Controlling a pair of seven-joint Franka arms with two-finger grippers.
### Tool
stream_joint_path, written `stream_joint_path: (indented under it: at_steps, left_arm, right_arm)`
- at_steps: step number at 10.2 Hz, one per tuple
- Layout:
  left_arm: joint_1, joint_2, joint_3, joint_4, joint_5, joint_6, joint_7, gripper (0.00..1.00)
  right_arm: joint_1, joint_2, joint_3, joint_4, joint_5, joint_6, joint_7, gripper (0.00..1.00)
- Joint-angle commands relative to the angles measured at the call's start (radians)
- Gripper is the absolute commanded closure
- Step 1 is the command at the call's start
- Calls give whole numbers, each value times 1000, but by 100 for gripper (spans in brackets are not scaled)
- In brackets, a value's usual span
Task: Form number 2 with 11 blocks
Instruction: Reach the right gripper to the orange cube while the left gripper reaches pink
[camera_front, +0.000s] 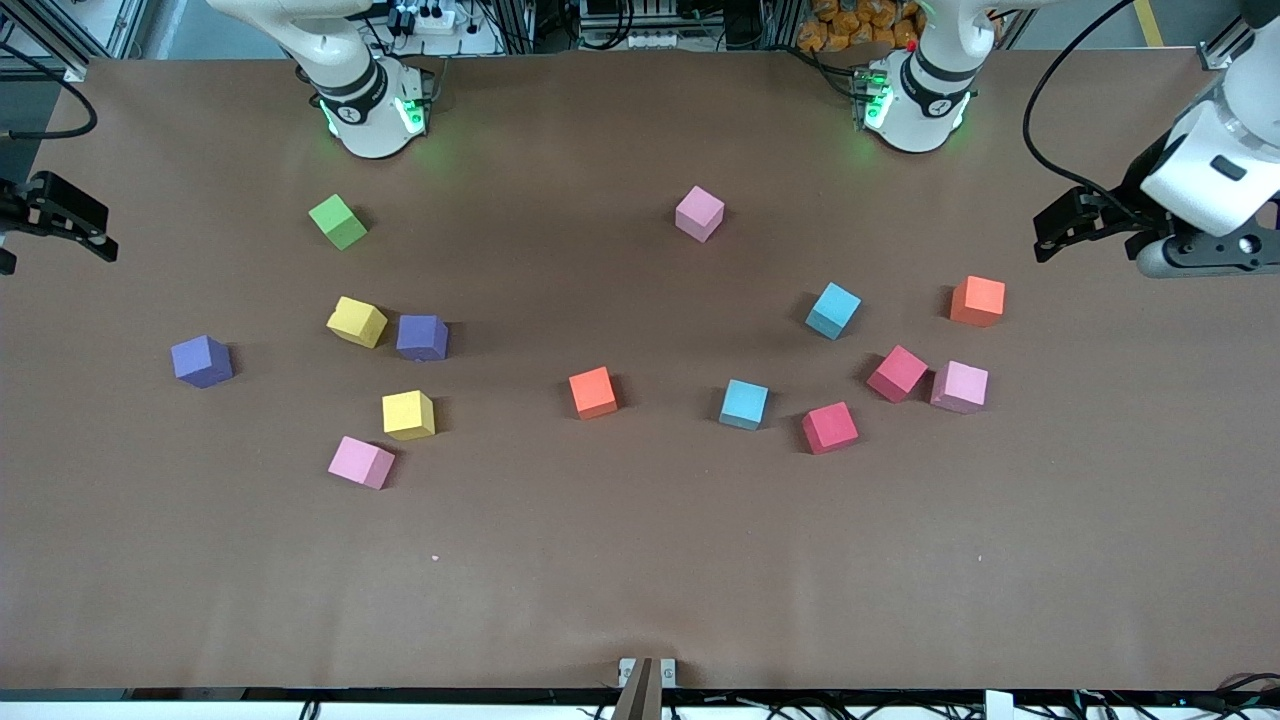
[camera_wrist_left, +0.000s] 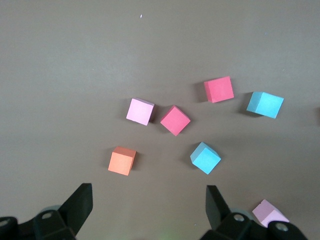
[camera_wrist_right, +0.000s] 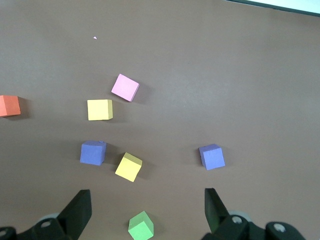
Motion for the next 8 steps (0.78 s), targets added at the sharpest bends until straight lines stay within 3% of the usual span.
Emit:
stream_joint_path:
  at_steps: [1,4,7,8]
  left_arm:
    - [-31,17,-69,-74,17,36,-61,0]
    - [-49,11,-206,-261,9,161,-377,0]
    - [-39,14,-362,-424,-124,276,-688,0]
    - [-21,20,-445,-456,-126,301,-815,0]
  right_arm:
    - [-1,21,11,25,-12,-5,6,0]
    - [31,86,20,25,0,0,31,0]
    - [169,210,20,20,2,87,76,0]
    - [244,278,20,5,2,134,127,0]
